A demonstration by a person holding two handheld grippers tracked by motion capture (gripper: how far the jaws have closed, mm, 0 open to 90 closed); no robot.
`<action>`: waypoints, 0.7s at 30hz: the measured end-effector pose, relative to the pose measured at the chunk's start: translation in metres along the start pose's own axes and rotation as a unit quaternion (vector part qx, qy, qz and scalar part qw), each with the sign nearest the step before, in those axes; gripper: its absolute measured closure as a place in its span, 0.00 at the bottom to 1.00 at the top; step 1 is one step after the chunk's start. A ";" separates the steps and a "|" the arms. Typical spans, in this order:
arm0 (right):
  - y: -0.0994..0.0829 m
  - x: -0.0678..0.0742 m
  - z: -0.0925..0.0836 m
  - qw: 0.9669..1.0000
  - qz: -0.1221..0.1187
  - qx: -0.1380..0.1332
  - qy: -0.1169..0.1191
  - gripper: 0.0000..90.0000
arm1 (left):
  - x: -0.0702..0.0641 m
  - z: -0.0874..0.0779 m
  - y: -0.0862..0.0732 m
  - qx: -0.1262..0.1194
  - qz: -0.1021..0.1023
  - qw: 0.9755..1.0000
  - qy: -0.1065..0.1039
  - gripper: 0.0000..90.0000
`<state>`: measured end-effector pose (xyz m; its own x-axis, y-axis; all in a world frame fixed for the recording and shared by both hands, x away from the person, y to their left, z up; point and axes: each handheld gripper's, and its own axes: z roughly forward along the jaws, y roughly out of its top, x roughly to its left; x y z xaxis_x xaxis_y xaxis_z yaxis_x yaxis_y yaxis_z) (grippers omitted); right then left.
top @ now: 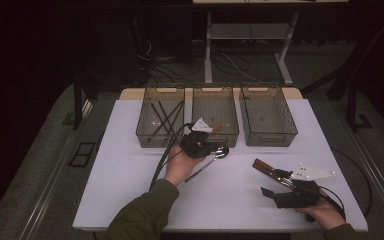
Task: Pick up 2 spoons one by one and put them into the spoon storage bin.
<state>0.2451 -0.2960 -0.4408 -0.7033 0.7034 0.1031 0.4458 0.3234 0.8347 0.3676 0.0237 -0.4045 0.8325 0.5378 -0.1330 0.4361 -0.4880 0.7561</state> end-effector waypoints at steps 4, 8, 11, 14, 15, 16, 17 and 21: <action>0.000 0.000 0.000 1.000 0.000 0.000 0.000 0.17 | 0.002 0.010 -0.010 0.018 0.001 1.000 0.008 1.00; 0.000 0.000 0.000 1.000 0.000 0.001 0.000 0.17 | 0.005 0.019 -0.016 0.032 0.001 0.999 0.013 1.00; 0.000 0.000 0.000 1.000 0.001 0.002 0.001 0.17 | 0.007 0.026 -0.020 0.033 -0.006 0.999 0.016 1.00; 0.000 0.000 0.000 1.000 0.001 0.001 0.000 0.17 | 0.010 0.030 -0.023 0.039 -0.010 0.999 0.022 1.00; 0.000 0.000 0.000 1.000 0.001 0.001 0.001 0.17 | 0.011 0.030 -0.023 0.040 -0.006 0.999 0.026 1.00; 0.000 0.000 0.000 1.000 0.001 0.001 0.001 0.17 | 0.012 0.032 -0.024 0.040 -0.009 0.999 0.028 1.00; 0.000 0.000 0.000 1.000 0.001 0.001 0.001 0.17 | 0.013 0.033 -0.024 0.038 -0.011 0.999 0.028 1.00; 0.000 0.000 0.001 1.000 0.001 0.002 0.000 0.17 | 0.015 0.037 -0.026 0.044 -0.012 0.999 0.024 1.00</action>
<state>0.2456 -0.2961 -0.4417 -0.7026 0.7038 0.1048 0.4488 0.3240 0.8328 0.3815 0.0189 -0.4500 0.8050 0.5815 -0.1171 0.4854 -0.5323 0.6936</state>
